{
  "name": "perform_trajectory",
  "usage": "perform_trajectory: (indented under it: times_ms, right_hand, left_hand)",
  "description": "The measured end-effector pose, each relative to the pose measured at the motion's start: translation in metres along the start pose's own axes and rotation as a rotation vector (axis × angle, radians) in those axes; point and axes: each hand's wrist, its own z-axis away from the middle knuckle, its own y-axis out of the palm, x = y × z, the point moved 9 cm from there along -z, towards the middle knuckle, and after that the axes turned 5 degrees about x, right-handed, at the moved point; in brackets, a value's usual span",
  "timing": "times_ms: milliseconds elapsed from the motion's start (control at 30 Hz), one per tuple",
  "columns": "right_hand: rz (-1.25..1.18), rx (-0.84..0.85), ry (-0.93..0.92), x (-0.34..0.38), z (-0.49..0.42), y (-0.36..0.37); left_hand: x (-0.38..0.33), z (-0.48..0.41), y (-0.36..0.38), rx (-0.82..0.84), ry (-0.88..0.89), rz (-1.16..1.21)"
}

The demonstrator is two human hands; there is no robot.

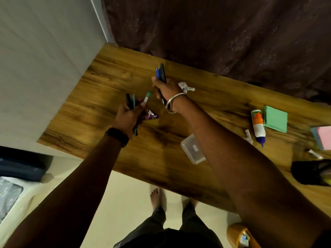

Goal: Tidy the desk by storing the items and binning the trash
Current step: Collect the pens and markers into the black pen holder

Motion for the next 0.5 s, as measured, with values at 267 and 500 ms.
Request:
perform_trajectory:
  times_ms: [267, 500]
  right_hand:
    - [-0.44, 0.003, 0.002, -0.02, 0.071, -0.068]
    - [-0.552, -0.156, -0.014, -0.049, 0.138, -0.167]
  left_hand:
    - [-0.011, -0.001, 0.105, 0.128, -0.077, 0.051]
    - [0.0, 0.011, 0.209, 0.149, -0.148, -0.033]
